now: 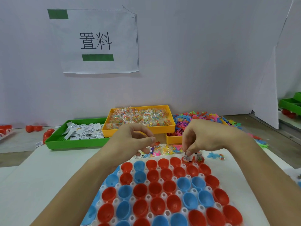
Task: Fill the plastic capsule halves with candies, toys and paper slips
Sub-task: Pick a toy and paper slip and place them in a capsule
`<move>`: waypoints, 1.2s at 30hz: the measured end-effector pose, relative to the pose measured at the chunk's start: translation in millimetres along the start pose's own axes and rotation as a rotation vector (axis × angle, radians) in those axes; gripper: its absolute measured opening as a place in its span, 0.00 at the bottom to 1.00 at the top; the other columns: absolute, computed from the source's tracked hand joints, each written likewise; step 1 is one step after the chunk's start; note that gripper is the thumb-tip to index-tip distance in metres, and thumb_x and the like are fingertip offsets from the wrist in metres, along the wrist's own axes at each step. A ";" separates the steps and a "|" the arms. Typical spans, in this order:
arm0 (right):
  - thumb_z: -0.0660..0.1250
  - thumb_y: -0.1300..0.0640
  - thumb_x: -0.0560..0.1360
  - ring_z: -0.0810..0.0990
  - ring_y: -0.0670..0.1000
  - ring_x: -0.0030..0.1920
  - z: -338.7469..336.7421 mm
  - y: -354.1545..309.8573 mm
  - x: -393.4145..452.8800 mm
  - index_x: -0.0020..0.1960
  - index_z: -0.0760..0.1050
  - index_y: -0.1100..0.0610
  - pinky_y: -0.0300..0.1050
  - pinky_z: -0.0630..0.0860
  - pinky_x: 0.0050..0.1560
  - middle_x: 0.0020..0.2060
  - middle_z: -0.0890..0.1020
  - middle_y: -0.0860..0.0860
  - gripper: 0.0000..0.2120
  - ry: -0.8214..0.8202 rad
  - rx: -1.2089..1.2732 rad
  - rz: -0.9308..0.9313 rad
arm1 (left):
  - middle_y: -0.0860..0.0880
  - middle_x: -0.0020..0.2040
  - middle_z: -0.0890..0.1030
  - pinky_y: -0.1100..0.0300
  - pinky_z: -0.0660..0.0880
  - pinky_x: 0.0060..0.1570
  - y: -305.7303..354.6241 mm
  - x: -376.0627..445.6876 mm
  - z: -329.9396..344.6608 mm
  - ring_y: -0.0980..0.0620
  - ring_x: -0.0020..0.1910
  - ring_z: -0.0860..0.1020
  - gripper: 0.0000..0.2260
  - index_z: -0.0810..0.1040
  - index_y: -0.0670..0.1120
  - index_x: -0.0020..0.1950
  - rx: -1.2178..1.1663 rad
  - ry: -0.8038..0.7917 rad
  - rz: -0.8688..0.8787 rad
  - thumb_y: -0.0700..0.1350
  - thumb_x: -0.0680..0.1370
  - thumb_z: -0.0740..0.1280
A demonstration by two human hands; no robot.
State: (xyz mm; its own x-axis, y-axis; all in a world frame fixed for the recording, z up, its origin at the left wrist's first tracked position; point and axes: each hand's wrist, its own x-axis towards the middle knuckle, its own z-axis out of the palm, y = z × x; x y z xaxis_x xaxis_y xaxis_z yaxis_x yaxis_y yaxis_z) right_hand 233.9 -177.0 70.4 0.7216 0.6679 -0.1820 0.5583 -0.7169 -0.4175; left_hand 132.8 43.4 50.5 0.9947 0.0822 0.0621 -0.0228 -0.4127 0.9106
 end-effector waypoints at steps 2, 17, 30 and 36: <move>0.77 0.57 0.72 0.84 0.40 0.39 1.1 -0.7 1.2 0.42 0.85 0.50 0.36 0.80 0.42 0.36 0.86 0.43 0.03 -0.003 -0.021 0.012 | 0.48 0.41 0.86 0.59 0.76 0.39 0.1 -0.2 0.1 0.53 0.36 0.83 0.03 0.81 0.46 0.47 0.011 0.000 0.003 0.44 0.77 0.71; 0.79 0.56 0.69 0.83 0.40 0.36 7.9 -3.7 7.1 0.40 0.83 0.51 0.35 0.78 0.38 0.33 0.84 0.43 0.05 -0.023 -0.072 0.042 | 0.49 0.40 0.86 0.58 0.77 0.40 -0.8 0.7 -1.8 0.52 0.37 0.83 0.01 0.81 0.47 0.46 0.026 -0.008 0.015 0.43 0.76 0.72; 0.79 0.45 0.69 0.81 0.37 0.34 -3.9 14.5 0.6 0.40 0.84 0.47 0.37 0.74 0.38 0.33 0.84 0.40 0.07 0.073 -0.011 0.083 | 0.47 0.41 0.86 0.57 0.76 0.40 -1.7 0.6 -2.9 0.52 0.37 0.82 0.01 0.81 0.46 0.47 0.041 0.011 0.011 0.43 0.77 0.71; 0.74 0.48 0.74 0.82 0.41 0.34 -9.3 63.7 -3.3 0.42 0.83 0.47 0.40 0.77 0.42 0.36 0.84 0.44 0.05 0.167 -0.105 0.286 | 0.49 0.40 0.86 0.60 0.76 0.37 -3.4 2.1 -4.0 0.52 0.37 0.83 0.01 0.80 0.48 0.46 0.103 0.022 0.014 0.43 0.78 0.70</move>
State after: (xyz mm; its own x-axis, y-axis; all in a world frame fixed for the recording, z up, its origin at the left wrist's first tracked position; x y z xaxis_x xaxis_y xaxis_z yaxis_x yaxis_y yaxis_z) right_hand 270.9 -226.7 52.7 0.9069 0.4017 -0.1270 0.3568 -0.8926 -0.2755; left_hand 134.6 48.6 49.2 0.9918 0.0952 0.0848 -0.0253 -0.5051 0.8627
